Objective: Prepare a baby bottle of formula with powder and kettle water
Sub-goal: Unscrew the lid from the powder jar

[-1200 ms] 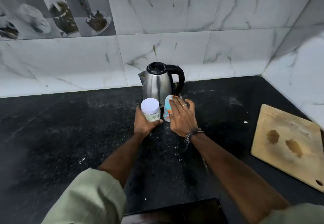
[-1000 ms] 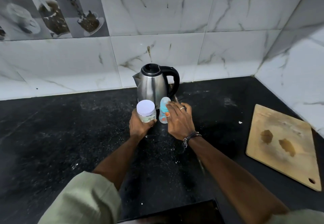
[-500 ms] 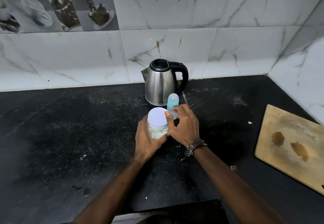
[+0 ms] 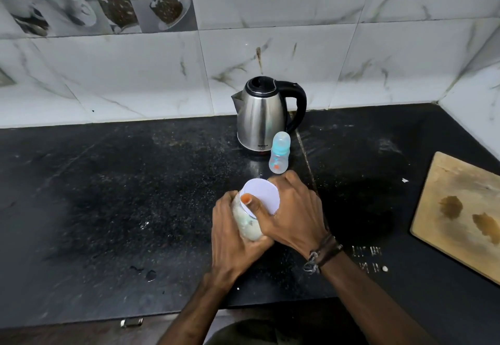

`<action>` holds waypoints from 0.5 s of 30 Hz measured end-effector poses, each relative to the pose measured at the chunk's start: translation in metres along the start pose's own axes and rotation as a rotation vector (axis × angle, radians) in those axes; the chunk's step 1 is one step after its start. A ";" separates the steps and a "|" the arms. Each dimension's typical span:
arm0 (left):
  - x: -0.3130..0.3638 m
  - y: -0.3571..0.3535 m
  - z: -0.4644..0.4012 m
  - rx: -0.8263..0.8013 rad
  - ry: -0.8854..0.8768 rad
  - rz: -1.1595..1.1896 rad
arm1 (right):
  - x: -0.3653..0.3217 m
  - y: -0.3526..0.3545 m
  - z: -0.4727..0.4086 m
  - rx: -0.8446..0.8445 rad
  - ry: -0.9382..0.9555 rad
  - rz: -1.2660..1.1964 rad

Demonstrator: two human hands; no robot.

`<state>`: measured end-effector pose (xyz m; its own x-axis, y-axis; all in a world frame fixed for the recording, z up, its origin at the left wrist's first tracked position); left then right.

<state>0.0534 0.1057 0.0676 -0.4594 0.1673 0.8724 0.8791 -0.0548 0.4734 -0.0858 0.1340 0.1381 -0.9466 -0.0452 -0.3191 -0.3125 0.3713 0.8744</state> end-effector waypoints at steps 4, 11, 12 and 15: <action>-0.004 0.006 0.015 0.056 -0.017 -0.038 | -0.020 0.001 0.005 -0.063 -0.003 0.099; -0.005 0.022 0.029 0.095 0.010 -0.011 | -0.041 0.000 0.015 0.101 0.060 0.022; -0.005 0.025 0.029 0.063 0.035 0.021 | -0.041 -0.001 0.015 0.114 0.078 0.010; 0.002 0.032 0.027 0.015 0.087 0.090 | -0.041 0.001 0.013 0.145 0.104 -0.008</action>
<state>0.0843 0.1307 0.0811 -0.3875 0.0760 0.9188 0.9187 -0.0510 0.3917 -0.0460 0.1482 0.1470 -0.9495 -0.1417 -0.2799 -0.3127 0.4997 0.8078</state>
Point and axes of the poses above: each hand's wrist, its own z-axis away from the middle knuckle, its own y-axis out of the back of the hand, x = y × z, the point moved 6 cm from there along -z, towards the middle knuckle, and after that the axes turned 15 degrees about y, right-handed, at the moved point
